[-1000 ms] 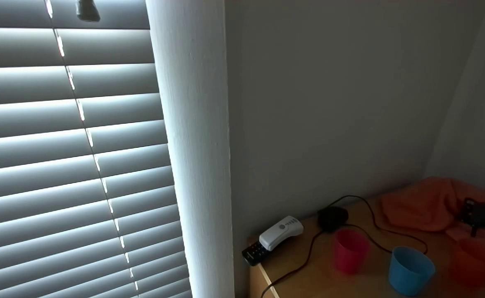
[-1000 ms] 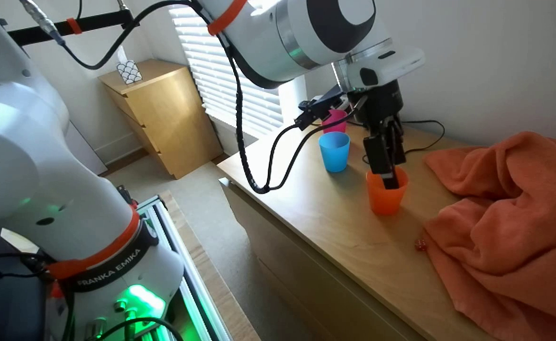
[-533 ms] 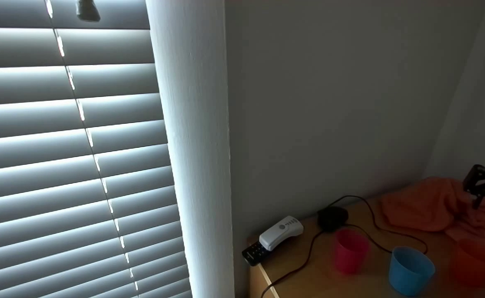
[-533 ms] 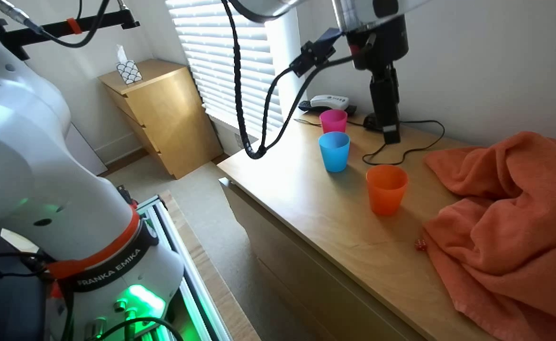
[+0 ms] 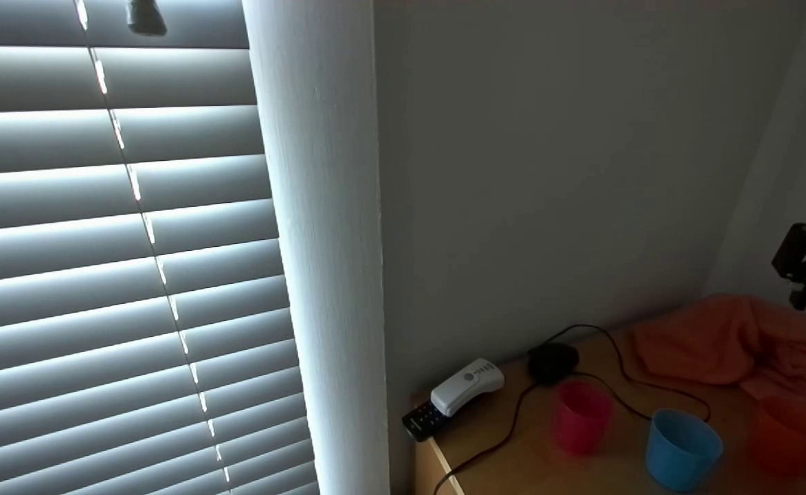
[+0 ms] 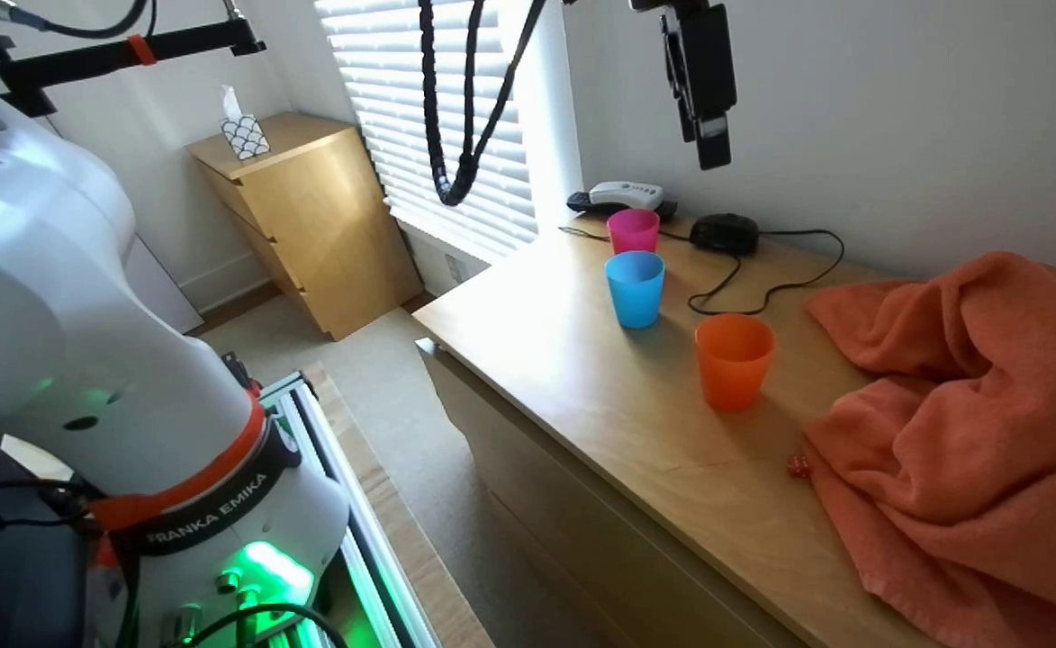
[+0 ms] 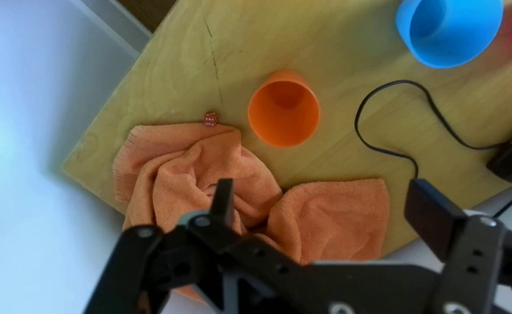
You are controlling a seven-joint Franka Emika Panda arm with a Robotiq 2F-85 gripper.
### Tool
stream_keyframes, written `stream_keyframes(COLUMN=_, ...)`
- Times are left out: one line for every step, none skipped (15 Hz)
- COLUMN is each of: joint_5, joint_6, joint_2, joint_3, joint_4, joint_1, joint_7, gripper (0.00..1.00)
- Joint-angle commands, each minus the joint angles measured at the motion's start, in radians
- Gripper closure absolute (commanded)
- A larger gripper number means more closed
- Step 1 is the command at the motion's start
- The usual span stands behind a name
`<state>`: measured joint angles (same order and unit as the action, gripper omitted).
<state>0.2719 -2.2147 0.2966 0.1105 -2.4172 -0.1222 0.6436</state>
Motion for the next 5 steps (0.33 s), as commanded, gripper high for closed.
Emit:
stream_keyframes(joint_5=-0.015, joint_6=0.011, joint_2=0.009, joint_3=-0.036, joint_4=0.004, joint_1=-0.031, joint_7=-0.014, gripper=0.00)
stream_keyframes(joint_5=-0.016, joint_6=0.016, joint_2=0.015, joint_3=-0.040, joint_4=0.004, joint_1=-0.031, joint_7=-0.016, gripper=0.00)
stream_keyframes(joint_5=-0.017, joint_6=0.017, joint_2=0.018, joint_3=-0.042, joint_4=0.004, joint_1=-0.031, joint_7=-0.018, gripper=0.00)
stream_keyframes(joint_5=-0.017, joint_6=0.017, joint_2=0.018, joint_3=-0.042, joint_4=0.004, joint_1=-0.031, joint_7=-0.020, gripper=0.00)
stream_keyframes(joint_5=-0.017, joint_6=0.017, joint_2=0.018, joint_3=-0.041, joint_4=0.004, joint_1=-0.032, joint_7=-0.023, gripper=0.00)
